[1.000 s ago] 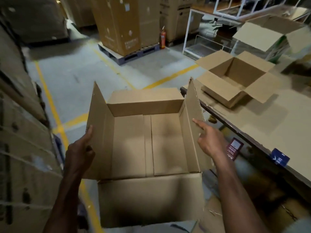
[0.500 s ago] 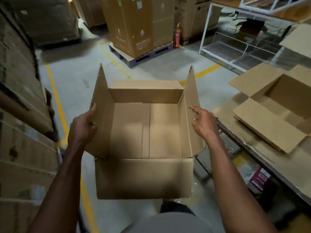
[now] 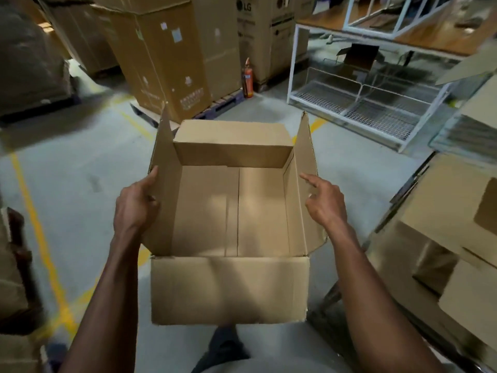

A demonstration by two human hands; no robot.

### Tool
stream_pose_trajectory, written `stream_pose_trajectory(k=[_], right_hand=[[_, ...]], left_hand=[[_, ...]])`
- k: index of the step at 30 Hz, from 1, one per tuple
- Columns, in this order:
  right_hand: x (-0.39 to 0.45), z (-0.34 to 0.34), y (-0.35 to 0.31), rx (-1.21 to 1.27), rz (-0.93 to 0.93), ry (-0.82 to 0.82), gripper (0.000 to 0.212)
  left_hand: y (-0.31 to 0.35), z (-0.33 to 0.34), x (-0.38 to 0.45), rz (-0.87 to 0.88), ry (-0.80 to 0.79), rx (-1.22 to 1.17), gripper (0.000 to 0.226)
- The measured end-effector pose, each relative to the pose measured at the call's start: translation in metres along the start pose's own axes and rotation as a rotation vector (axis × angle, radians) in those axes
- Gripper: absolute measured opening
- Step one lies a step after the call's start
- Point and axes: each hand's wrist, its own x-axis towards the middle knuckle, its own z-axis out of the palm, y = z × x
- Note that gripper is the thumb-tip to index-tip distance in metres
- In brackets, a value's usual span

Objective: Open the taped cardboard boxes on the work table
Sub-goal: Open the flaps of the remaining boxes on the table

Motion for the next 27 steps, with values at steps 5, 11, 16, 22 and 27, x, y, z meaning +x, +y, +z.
stream_pose_trajectory(k=[5, 11, 16, 22, 27], right_hand=[[0.089, 0.024, -0.025, -0.011, 0.119, 0.142, 0.073], [0.179, 0.016, -0.031, 0.023, 0.293, 0.290, 0.077], [0.262, 0.008, -0.012, 0.022, 0.399, 0.386, 0.076], [0.388, -0.013, 0.032, -0.063, 0.482, 0.434, 0.071], [0.482, -0.060, 0.064, -0.075, 0.510, 0.461, 0.073]], left_hand=[[0.027, 0.042, 0.143, 0.153, -0.106, -0.071, 0.083], [0.096, 0.095, 0.290, 0.308, -0.215, -0.030, 0.084], [0.166, 0.166, 0.388, 0.416, -0.318, -0.083, 0.083], [0.270, 0.270, 0.483, 0.495, -0.407, -0.143, 0.079], [0.361, 0.336, 0.554, 0.575, -0.435, -0.149, 0.077]])
